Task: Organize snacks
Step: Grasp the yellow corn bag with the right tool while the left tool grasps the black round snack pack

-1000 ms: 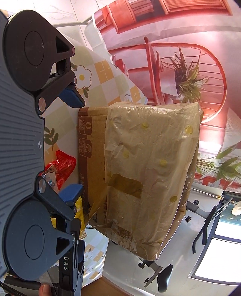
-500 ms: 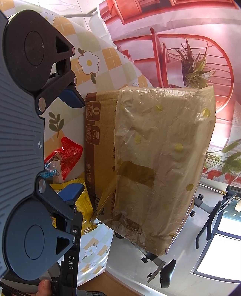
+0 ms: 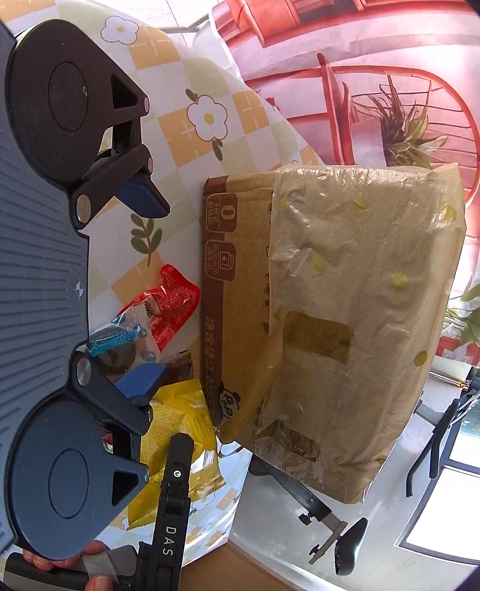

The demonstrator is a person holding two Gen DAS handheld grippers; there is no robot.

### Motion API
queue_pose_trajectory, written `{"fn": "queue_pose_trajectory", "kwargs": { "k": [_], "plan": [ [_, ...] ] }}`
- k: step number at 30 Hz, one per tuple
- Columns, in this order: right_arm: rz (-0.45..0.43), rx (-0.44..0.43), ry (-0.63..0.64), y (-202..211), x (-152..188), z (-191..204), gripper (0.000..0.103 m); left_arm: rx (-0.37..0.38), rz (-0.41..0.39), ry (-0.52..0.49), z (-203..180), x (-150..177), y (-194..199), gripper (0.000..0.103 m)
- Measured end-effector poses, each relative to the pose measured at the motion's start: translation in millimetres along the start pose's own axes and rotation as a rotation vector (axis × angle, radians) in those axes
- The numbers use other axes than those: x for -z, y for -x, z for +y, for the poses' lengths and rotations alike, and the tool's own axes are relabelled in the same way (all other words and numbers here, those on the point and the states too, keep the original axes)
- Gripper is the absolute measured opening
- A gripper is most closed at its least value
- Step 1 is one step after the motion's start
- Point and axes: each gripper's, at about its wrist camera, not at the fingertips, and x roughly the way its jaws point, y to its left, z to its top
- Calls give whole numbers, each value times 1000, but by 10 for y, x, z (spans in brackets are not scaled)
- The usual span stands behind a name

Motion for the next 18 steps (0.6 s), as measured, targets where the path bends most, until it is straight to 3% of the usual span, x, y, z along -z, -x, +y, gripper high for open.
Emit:
{"fn": "queue_pose_trajectory", "kwargs": {
  "k": [6,14,18],
  "plan": [
    [-106,69,-51,438,106,-246,67,6,33,-25,-301,154,-138,82],
    [-131,99,-68,613,204,-447,67,-100,79,-4,-539,288,-533,82],
    [-135,110,-81,641,238,-510,67,-111,95,2,-574,348,-636,82]
  ]
}}
